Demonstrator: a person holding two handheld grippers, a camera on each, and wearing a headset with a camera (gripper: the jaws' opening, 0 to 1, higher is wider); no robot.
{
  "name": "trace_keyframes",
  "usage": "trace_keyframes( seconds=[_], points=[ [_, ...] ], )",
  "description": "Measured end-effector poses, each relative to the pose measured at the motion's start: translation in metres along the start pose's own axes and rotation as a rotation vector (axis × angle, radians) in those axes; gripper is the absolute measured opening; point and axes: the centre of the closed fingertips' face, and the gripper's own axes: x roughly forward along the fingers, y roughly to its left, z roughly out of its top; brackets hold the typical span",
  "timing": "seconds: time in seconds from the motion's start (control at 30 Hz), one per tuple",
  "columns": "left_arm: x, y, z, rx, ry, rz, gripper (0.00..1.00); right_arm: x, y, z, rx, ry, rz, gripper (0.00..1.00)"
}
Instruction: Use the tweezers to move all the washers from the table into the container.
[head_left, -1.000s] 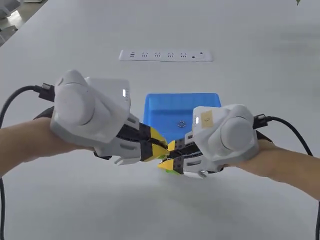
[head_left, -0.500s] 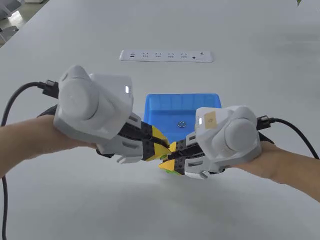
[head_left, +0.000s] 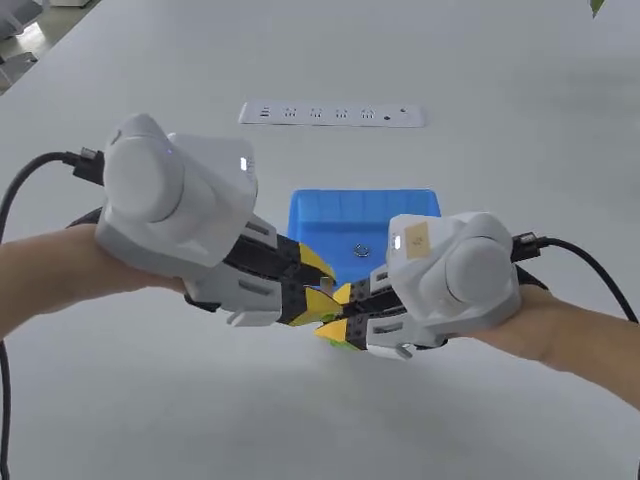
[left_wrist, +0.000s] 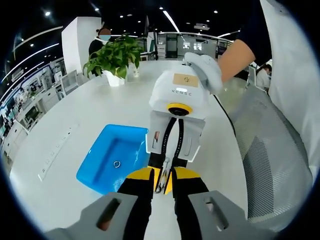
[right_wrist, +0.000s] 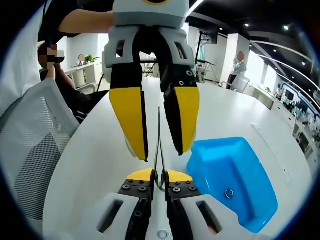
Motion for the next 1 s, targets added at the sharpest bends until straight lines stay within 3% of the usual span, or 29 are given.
trace_keyframes(
  seconds=[0.17,0.33,0.53,0.73,0.77,0.8,0.87,1.0],
  points=[
    [-0.007,0.0,0.003,0.026,-0.009,0.027,0.25,-0.005,0.001,0.005,0.004,-0.001,-0.003,0.09],
    [-0.015,-0.006,0.003,-0.004,-0.008,0.035,0.32,-0.012,0.001,0.012,0.022,-0.017,-0.01,0.09],
    [-0.026,-0.011,-0.001,-0.016,-0.024,0.087,0.46,-0.021,0.006,0.017,0.023,-0.023,-0.016,0.09],
    [-0.034,-0.019,-0.008,-0.049,-0.039,0.119,0.54,-0.03,0.009,0.023,0.02,-0.022,-0.02,0.09],
    [-0.035,-0.018,-0.008,-0.049,-0.042,0.134,0.56,-0.032,0.009,0.026,0.023,-0.025,-0.022,0.09],
    [-0.038,-0.013,-0.007,-0.03,-0.047,0.184,0.59,-0.034,0.008,0.027,0.023,-0.024,-0.025,0.09],
    [-0.039,-0.016,-0.004,-0.031,-0.065,0.195,0.68,-0.037,0.006,0.031,0.021,-0.026,-0.037,0.09],
    [-0.044,-0.016,-0.002,-0.059,-0.091,0.218,0.77,-0.043,0.003,0.04,0.021,-0.033,-0.053,0.09]
  ],
)
